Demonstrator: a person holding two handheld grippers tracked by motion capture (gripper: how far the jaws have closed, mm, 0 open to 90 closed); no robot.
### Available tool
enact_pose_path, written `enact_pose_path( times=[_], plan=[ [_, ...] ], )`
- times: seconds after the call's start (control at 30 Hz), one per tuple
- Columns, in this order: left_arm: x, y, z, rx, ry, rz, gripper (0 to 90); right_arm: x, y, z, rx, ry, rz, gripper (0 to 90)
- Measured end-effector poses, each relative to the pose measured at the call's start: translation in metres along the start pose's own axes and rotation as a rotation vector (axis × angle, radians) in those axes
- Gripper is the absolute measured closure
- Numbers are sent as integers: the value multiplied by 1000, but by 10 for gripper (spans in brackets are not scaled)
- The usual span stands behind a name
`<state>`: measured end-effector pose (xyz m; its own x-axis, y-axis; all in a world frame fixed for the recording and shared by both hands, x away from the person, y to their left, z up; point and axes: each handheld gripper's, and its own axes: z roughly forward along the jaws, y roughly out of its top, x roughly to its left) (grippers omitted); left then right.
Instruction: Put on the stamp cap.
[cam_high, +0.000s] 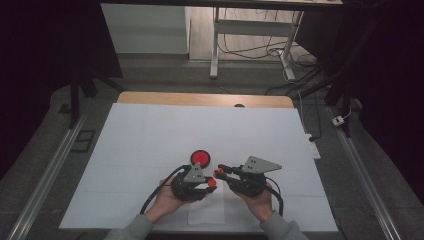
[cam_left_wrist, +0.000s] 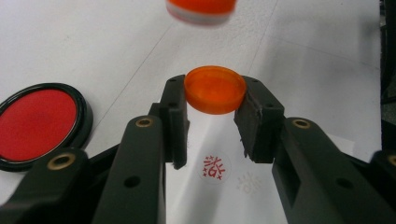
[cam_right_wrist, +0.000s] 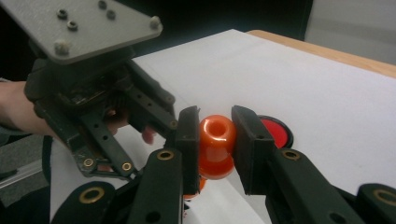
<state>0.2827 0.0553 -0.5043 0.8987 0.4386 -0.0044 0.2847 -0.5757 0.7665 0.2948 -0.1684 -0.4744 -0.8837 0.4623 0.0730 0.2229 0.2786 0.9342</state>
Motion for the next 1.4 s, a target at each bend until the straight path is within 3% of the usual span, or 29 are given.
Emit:
enact_pose_path(
  times=[0.47, 1.4],
  plan=[
    [0, 1, -1, -6, 6, 0, 647, 6, -4, 7, 23, 31, -5, 721],
    [0, 1, -4, -25, 15, 3, 647, 7, -8, 11, 39, 41, 0, 720]
  ],
)
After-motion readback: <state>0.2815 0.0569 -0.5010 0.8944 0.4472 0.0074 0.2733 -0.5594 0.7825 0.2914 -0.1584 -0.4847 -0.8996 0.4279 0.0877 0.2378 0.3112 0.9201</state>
